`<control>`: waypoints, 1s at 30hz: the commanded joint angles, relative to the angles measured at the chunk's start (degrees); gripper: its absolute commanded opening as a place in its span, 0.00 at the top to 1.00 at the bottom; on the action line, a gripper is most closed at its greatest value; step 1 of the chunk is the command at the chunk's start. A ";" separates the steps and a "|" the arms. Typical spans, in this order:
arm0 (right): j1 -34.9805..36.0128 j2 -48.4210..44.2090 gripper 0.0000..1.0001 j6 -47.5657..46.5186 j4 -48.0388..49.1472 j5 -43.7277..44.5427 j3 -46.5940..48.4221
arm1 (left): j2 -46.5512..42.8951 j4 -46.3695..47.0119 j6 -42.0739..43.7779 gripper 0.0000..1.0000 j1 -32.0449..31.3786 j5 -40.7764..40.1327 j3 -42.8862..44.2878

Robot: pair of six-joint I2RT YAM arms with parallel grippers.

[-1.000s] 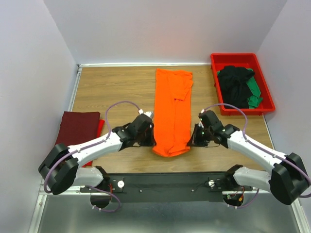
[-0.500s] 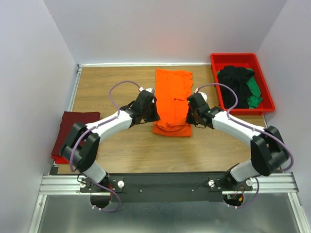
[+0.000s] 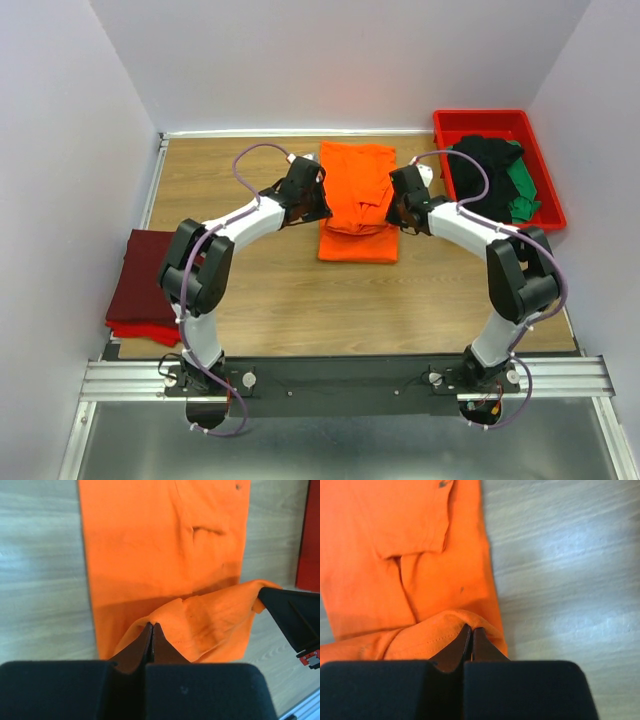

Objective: Fold and stack the t-shirts

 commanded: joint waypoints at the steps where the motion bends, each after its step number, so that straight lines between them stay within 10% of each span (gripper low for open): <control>1: -1.59 3.12 1.00 -0.16 2.61 -0.38 2.53 | 2.85 -1.83 0.51 1.00 1.25 1.22 3.10; 30: -4.84 10.77 0.99 -0.07 4.72 -4.96 9.21 | 11.20 -1.39 1.30 1.00 4.86 4.12 10.75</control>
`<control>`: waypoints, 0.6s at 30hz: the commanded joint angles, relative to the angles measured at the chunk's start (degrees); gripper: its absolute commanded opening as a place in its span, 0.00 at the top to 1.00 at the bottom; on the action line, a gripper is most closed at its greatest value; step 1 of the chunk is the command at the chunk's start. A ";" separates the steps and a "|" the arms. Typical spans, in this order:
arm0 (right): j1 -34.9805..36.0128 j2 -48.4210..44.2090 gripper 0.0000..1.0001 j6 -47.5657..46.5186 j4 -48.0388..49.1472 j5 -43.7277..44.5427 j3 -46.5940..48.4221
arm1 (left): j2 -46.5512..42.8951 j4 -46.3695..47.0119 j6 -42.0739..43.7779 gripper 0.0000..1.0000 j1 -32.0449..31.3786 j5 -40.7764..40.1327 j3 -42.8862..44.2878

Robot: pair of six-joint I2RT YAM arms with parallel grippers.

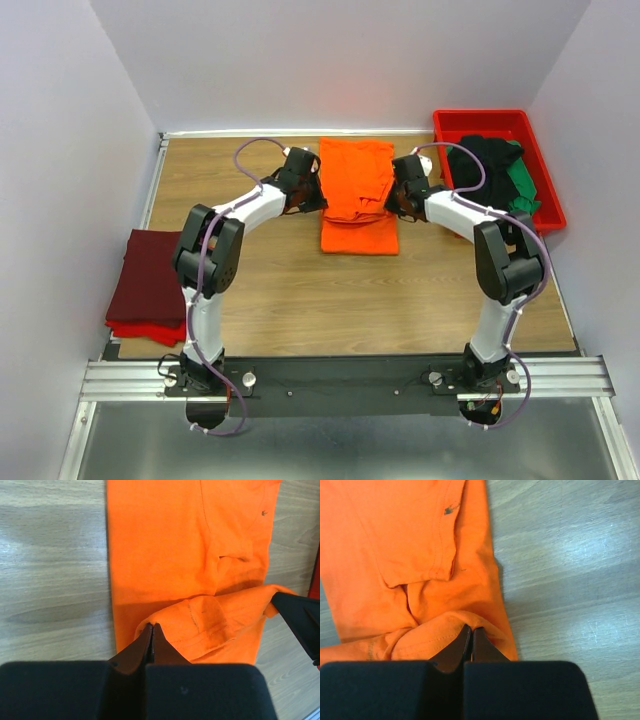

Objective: Fold and stack the t-shirts

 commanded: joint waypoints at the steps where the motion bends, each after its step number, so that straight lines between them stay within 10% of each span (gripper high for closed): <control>1: -0.62 2.27 0.98 -0.02 1.18 -1.15 2.13 | 1.81 0.12 1.23 1.00 0.42 1.76 2.03; 4: -1.15 3.32 0.80 -0.29 1.36 -1.94 3.61 | 2.77 0.73 1.59 0.95 1.12 1.85 3.00; 10: -2.47 1.76 0.35 -1.60 1.36 -2.39 5.29 | 2.17 1.18 5.97 0.35 3.41 5.72 6.60; 18: -1.42 -6.94 0.34 -3.27 1.97 -3.97 -1.46 | -4.42 -0.85 4.93 0.45 4.12 1.24 -0.40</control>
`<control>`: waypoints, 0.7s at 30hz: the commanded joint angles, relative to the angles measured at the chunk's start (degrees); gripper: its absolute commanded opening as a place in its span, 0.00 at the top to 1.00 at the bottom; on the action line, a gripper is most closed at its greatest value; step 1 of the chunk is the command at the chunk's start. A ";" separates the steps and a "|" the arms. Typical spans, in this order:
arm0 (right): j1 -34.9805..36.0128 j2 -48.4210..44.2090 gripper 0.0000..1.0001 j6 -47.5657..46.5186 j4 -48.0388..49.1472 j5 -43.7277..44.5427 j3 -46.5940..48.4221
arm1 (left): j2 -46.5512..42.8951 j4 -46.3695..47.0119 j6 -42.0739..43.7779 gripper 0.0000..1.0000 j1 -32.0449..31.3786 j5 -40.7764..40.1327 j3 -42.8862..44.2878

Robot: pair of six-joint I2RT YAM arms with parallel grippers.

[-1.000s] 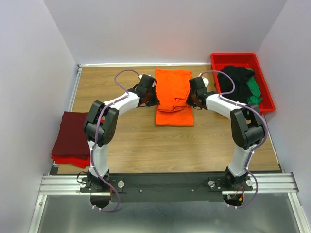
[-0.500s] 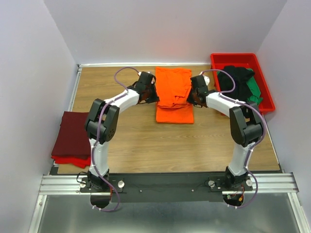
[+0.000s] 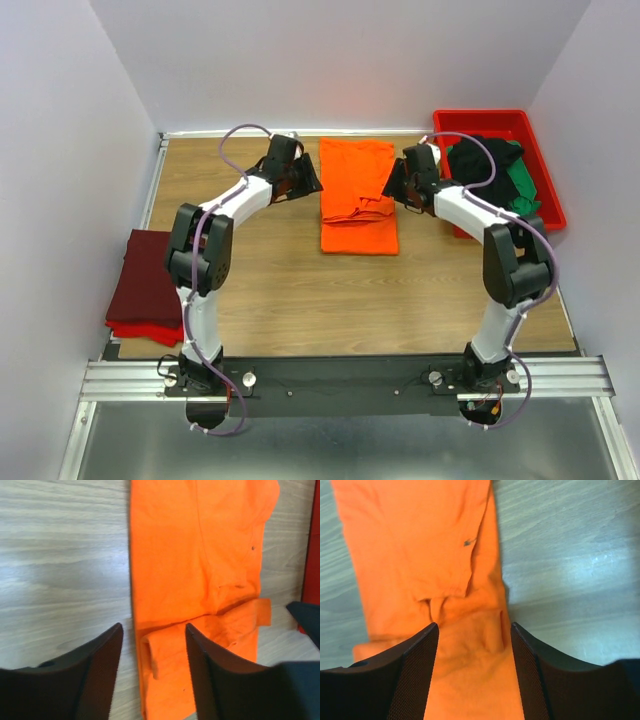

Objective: Fold and stack the t-shirts

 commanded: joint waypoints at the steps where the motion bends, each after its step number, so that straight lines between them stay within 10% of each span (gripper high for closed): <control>1: 1.42 -6.75 0.35 -1.85 1.06 -1.26 -4.53 | -6.74 -1.33 0.53 0.50 -0.85 -1.93 -5.12; 4: 5.54 -10.10 0.45 -2.82 1.58 -0.47 -8.31 | -10.44 -1.50 1.67 0.79 -3.22 -3.08 -8.90; 8: 8.89 -9.40 0.56 -2.12 1.67 -0.82 -9.55 | -12.03 -3.00 1.94 0.92 -6.29 -3.61 -11.19; 21: 10.74 -2.19 0.60 -2.03 2.20 -1.87 -7.62 | -4.66 -2.74 -0.34 0.95 -13.07 -1.15 -8.56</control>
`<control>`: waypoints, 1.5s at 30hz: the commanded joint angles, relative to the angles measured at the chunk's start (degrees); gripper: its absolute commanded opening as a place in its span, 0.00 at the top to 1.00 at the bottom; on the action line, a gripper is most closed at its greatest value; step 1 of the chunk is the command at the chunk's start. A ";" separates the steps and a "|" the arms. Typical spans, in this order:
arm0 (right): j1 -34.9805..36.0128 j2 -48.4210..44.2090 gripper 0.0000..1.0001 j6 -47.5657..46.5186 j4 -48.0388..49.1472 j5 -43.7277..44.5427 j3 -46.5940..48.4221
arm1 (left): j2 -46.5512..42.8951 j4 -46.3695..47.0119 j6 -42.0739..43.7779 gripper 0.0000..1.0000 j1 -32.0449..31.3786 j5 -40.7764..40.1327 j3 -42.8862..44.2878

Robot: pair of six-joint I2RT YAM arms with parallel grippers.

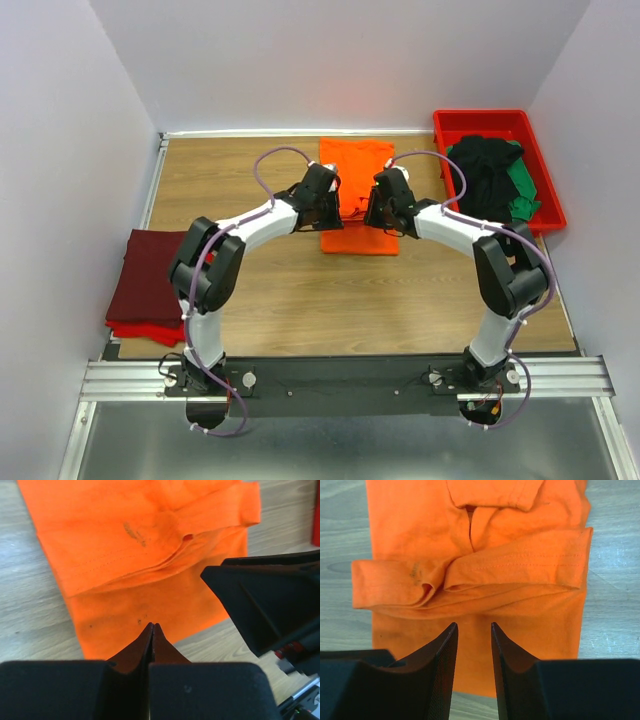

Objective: Fold and stack the t-shirts

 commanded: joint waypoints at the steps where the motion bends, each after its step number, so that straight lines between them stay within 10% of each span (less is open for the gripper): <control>1: 0.34 1.85 0.60 -0.31 0.71 -0.74 0.60 | 3.91 -0.68 -0.87 0.95 -0.45 1.10 2.61; 19: -0.45 12.48 0.59 -3.03 0.27 7.35 13.34 | 17.01 -5.78 -0.17 0.95 2.62 -3.55 20.36; 27: -2.65 18.46 0.58 -4.35 0.27 8.49 21.08 | 21.68 -7.01 4.22 0.75 5.52 -3.73 31.34; 45: -4.31 17.84 0.57 -6.89 0.54 12.80 17.12 | 19.12 -1.12 3.17 0.87 2.88 -1.44 24.40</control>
